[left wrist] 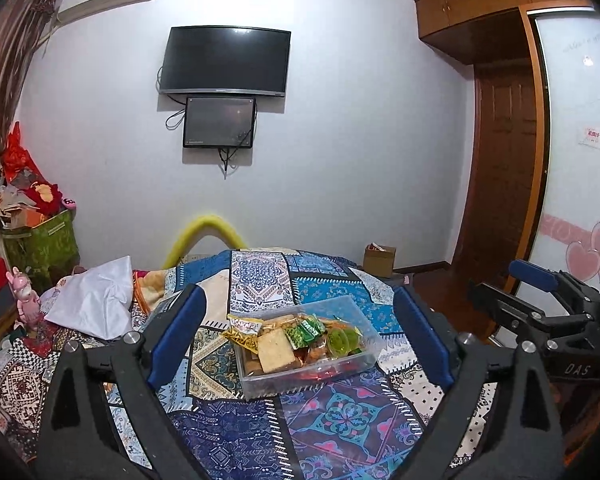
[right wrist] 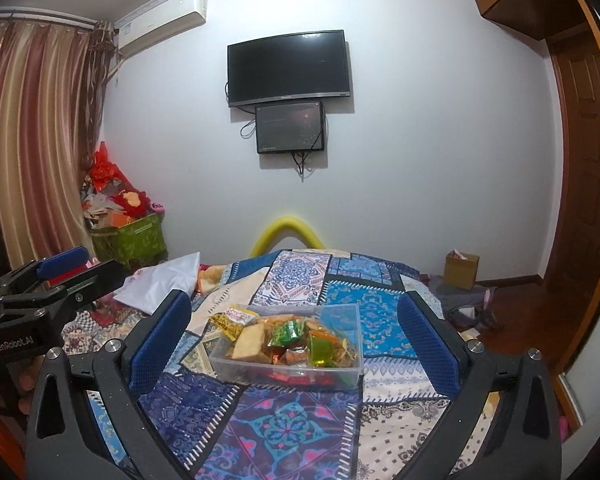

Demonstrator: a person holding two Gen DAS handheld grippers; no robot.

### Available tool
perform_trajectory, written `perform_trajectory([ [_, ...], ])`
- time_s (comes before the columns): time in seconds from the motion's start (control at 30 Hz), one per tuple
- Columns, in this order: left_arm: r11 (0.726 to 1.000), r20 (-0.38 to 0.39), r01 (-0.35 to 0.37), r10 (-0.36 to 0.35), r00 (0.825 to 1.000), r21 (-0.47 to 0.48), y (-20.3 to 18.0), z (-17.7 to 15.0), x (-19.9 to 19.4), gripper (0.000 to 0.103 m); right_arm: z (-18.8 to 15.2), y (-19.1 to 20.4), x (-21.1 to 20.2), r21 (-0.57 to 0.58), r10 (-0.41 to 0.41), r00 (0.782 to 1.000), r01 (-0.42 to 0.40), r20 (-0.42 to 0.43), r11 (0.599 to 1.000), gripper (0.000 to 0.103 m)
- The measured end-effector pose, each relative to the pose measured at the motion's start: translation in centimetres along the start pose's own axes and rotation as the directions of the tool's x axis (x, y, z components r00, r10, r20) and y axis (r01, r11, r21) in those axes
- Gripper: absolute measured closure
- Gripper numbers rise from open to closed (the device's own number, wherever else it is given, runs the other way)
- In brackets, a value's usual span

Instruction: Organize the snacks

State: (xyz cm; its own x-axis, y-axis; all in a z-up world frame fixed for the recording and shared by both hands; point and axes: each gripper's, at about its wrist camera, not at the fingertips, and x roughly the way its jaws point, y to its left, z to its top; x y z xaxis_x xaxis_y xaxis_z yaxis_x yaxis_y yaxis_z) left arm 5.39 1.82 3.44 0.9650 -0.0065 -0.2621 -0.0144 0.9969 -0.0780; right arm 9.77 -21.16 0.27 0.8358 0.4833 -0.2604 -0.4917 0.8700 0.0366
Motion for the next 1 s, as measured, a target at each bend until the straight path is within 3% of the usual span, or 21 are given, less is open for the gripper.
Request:
perform_trajectory([
  [1.0, 1.000, -0.016, 0.007, -0.007, 1.000, 0.020, -0.22, -0.57, 0.13, 0.007, -0.17, -0.22, -0.50, 0.011, 0.002, 1.000, -0.002, -0.009, 1.000, 0.000],
])
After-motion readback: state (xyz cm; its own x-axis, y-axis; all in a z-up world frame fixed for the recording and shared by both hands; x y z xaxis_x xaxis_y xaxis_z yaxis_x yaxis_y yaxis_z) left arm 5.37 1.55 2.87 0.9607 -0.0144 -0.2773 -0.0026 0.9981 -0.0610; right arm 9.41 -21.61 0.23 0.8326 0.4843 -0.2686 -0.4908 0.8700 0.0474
